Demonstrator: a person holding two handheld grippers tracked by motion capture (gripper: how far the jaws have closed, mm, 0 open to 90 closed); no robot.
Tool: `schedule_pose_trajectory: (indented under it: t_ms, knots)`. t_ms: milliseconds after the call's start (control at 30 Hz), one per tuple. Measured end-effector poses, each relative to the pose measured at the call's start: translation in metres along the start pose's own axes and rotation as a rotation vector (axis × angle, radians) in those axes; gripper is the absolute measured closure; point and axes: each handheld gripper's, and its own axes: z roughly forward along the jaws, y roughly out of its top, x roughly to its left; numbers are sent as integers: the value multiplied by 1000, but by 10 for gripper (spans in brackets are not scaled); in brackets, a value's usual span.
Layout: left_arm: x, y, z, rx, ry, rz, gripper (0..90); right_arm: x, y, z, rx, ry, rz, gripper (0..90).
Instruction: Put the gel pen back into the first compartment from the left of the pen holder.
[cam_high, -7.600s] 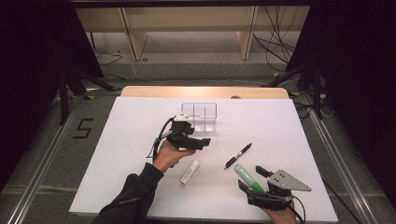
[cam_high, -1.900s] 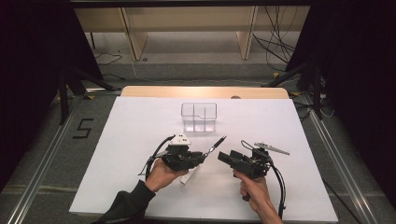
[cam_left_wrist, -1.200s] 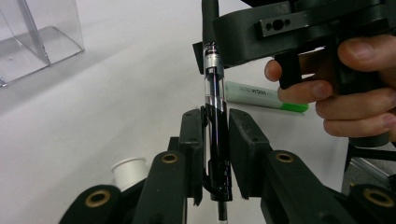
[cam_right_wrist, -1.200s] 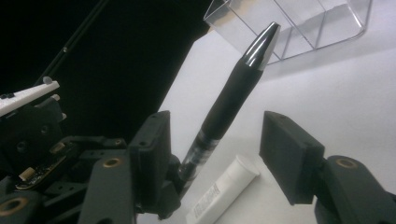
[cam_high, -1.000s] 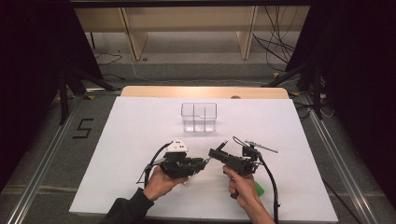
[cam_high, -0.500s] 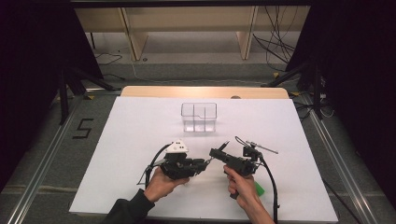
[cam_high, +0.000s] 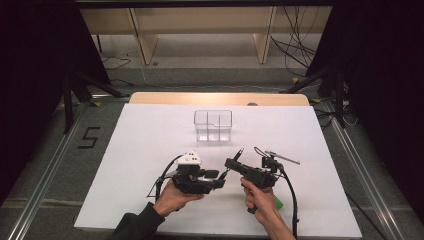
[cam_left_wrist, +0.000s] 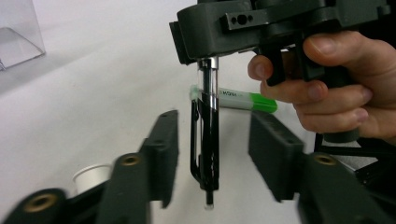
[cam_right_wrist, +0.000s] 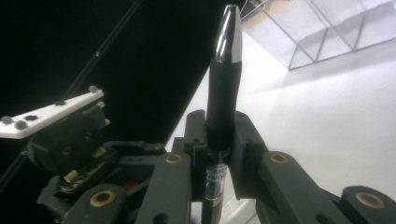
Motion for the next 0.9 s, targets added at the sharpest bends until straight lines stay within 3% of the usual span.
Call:
schedule_pose_trajectory:
  t_ms: [100, 300, 633, 733, 900]
  knots:
    - [0, -1, -3, 11, 4, 14, 399, 0, 2, -2, -2, -10, -17, 796]
    - [6, -8, -11, 22, 50, 27, 331, 1, 6, -4, -9, -20, -48, 796]
    - [19, -20, -30, 8, 94, -19, 250, 2, 17, -7, -37, -61, -108, 796]
    - [21, -24, -34, 20, 145, -9, 229, 5, 22, -6, -38, -83, -143, 795]
    - [23, -28, -37, 47, 196, -38, 184, 10, 36, -2, -48, -103, -164, 795]
